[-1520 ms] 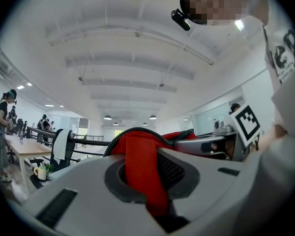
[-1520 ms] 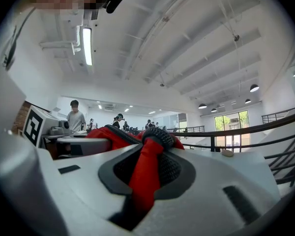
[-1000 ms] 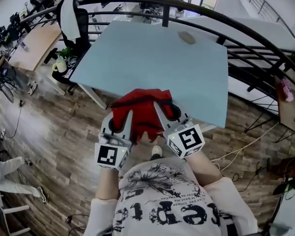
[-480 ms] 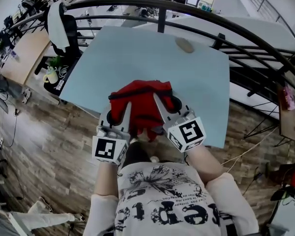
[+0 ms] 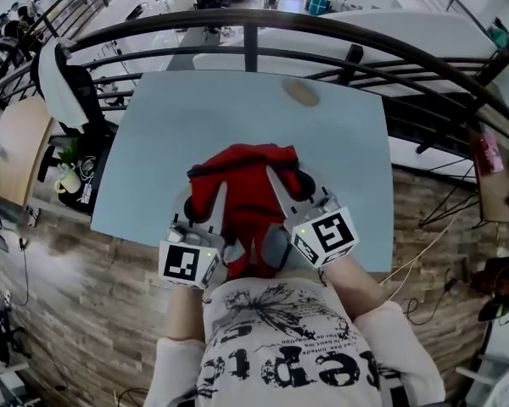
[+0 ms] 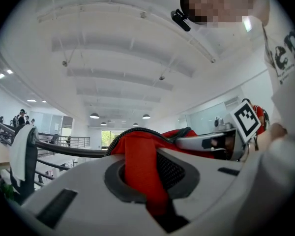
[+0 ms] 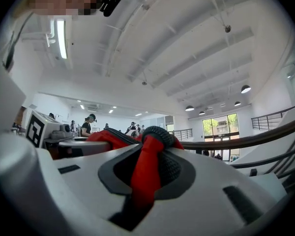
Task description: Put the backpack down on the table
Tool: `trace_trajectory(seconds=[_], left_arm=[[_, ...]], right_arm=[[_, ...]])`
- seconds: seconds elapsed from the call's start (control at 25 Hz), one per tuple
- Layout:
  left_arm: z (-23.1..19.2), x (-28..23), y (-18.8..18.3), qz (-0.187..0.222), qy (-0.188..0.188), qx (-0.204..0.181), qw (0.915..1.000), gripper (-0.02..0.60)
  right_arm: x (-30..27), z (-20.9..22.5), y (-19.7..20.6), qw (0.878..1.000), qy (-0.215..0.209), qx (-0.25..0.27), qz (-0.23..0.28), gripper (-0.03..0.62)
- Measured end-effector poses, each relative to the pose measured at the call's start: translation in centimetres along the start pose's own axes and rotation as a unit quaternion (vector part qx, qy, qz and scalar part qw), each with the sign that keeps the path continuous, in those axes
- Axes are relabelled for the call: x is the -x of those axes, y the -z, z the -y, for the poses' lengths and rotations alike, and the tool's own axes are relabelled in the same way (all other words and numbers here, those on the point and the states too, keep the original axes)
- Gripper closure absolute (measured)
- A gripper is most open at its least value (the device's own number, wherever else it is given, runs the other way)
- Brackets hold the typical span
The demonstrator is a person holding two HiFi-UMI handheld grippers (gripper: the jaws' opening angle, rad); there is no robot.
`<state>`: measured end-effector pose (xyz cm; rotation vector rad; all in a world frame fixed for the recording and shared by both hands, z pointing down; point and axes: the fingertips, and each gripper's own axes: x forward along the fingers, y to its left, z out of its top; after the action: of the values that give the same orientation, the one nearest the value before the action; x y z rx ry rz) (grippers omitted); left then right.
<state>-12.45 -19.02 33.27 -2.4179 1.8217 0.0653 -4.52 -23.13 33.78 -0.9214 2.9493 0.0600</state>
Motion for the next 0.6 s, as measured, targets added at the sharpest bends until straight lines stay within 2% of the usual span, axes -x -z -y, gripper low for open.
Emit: trace_trajectory(seconds=[0.32,0.44,0.6], left_arm=[[-7.4,-7.5,2.8,-0.010,0.061,0.005,0.9981,0.543],[-8.7,-12.2,2.1,-0.015,0.080,0.008,0.9967,0.543],[-10.6,-17.8,0.7,-0.009,0.093,0.013,0.9955,0.543]], right_arm=[[-8.5,4.4,2.0,0.998,0.064,-0.007,-0.001,0.548],[-10.9,8.4,1.2,0.995,0.093,-0.025,-0.012,0.548],[-14.3,12.7,-0.8,0.994,0.110,-0.018,-0.013,0.548]])
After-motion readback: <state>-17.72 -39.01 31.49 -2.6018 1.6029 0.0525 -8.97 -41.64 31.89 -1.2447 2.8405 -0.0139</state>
